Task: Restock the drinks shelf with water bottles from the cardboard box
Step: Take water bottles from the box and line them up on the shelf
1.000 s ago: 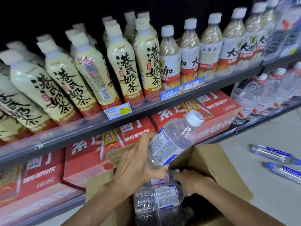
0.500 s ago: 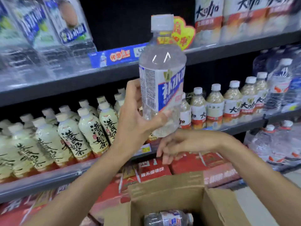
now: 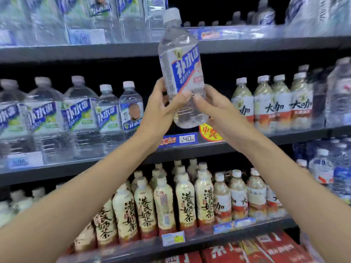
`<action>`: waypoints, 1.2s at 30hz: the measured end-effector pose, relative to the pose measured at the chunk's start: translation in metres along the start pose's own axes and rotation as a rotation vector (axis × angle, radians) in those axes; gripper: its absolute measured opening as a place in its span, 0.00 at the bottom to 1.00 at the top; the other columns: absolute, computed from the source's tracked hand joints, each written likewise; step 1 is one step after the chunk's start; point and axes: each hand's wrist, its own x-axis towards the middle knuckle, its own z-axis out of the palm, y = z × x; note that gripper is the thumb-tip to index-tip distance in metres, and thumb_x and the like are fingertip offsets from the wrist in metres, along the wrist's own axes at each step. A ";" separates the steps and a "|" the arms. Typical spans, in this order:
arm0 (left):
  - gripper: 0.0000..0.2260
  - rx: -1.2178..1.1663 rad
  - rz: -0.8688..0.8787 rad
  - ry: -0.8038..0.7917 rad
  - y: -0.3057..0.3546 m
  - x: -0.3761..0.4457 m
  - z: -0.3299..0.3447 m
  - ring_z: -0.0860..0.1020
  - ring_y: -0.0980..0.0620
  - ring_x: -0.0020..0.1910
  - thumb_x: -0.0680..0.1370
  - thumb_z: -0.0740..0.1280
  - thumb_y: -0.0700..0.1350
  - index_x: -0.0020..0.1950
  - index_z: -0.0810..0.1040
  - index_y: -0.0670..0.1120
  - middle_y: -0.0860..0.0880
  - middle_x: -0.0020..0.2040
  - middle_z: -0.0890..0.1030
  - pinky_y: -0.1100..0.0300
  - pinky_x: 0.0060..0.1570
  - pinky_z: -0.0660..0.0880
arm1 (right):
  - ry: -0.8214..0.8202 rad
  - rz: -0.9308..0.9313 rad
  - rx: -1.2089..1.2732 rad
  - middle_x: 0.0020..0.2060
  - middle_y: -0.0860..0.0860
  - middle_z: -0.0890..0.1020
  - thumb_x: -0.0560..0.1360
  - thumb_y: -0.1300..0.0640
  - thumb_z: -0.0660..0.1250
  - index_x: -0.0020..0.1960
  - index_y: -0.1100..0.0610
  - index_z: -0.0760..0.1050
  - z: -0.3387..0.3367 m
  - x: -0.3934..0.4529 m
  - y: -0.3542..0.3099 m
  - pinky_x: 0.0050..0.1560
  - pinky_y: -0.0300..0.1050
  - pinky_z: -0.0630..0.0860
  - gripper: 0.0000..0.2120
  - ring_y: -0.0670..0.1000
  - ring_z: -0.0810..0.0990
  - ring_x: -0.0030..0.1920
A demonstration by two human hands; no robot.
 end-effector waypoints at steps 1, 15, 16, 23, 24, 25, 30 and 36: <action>0.27 0.038 -0.021 -0.010 -0.003 0.007 -0.005 0.79 0.49 0.60 0.73 0.71 0.50 0.69 0.69 0.44 0.48 0.61 0.80 0.46 0.62 0.75 | 0.007 0.006 0.002 0.63 0.54 0.79 0.80 0.55 0.62 0.70 0.57 0.68 0.000 0.008 0.003 0.69 0.56 0.70 0.20 0.52 0.77 0.64; 0.26 0.802 -0.212 -0.246 -0.049 0.065 -0.038 0.77 0.52 0.60 0.72 0.74 0.48 0.68 0.70 0.47 0.50 0.61 0.79 0.51 0.62 0.75 | -0.030 0.276 -0.109 0.56 0.51 0.78 0.75 0.64 0.70 0.71 0.56 0.64 -0.002 0.094 0.062 0.53 0.40 0.78 0.27 0.46 0.79 0.54; 0.26 0.899 -0.206 -0.265 -0.046 0.069 -0.043 0.78 0.52 0.58 0.72 0.75 0.49 0.67 0.72 0.46 0.49 0.60 0.80 0.53 0.61 0.76 | -0.036 0.293 -0.122 0.57 0.52 0.78 0.74 0.66 0.70 0.71 0.58 0.64 -0.001 0.099 0.065 0.51 0.39 0.78 0.28 0.47 0.79 0.55; 0.09 1.343 0.021 -0.302 0.009 0.079 -0.066 0.82 0.46 0.43 0.73 0.66 0.45 0.50 0.83 0.50 0.47 0.45 0.84 0.50 0.49 0.80 | -0.037 0.453 -0.120 0.45 0.50 0.79 0.76 0.68 0.67 0.55 0.57 0.68 0.014 0.110 0.090 0.38 0.39 0.73 0.13 0.45 0.77 0.44; 0.09 1.393 0.063 -0.302 0.011 0.078 -0.067 0.81 0.43 0.45 0.73 0.65 0.46 0.49 0.82 0.53 0.47 0.47 0.83 0.49 0.49 0.79 | -0.042 0.468 -0.120 0.45 0.50 0.80 0.76 0.67 0.67 0.55 0.57 0.69 0.017 0.113 0.094 0.37 0.39 0.73 0.11 0.45 0.78 0.44; 0.09 1.442 0.108 -0.297 0.012 0.077 -0.069 0.80 0.42 0.47 0.74 0.64 0.46 0.50 0.82 0.54 0.47 0.48 0.82 0.49 0.47 0.78 | -0.056 0.486 -0.118 0.46 0.51 0.80 0.77 0.66 0.66 0.56 0.58 0.71 0.020 0.115 0.097 0.37 0.40 0.73 0.10 0.46 0.79 0.44; 0.11 1.473 0.292 -0.281 -0.001 0.070 -0.089 0.77 0.46 0.56 0.76 0.62 0.46 0.55 0.81 0.54 0.53 0.53 0.82 0.50 0.45 0.76 | -0.060 0.560 -0.086 0.52 0.55 0.82 0.78 0.65 0.66 0.62 0.62 0.72 0.034 0.131 0.120 0.40 0.44 0.75 0.14 0.52 0.80 0.51; 0.11 1.427 0.410 -0.198 -0.009 0.078 -0.099 0.74 0.51 0.56 0.77 0.61 0.47 0.55 0.80 0.56 0.56 0.52 0.80 0.55 0.42 0.69 | -0.123 0.614 -0.083 0.54 0.56 0.81 0.79 0.63 0.64 0.62 0.61 0.73 0.043 0.153 0.136 0.51 0.50 0.79 0.12 0.52 0.80 0.52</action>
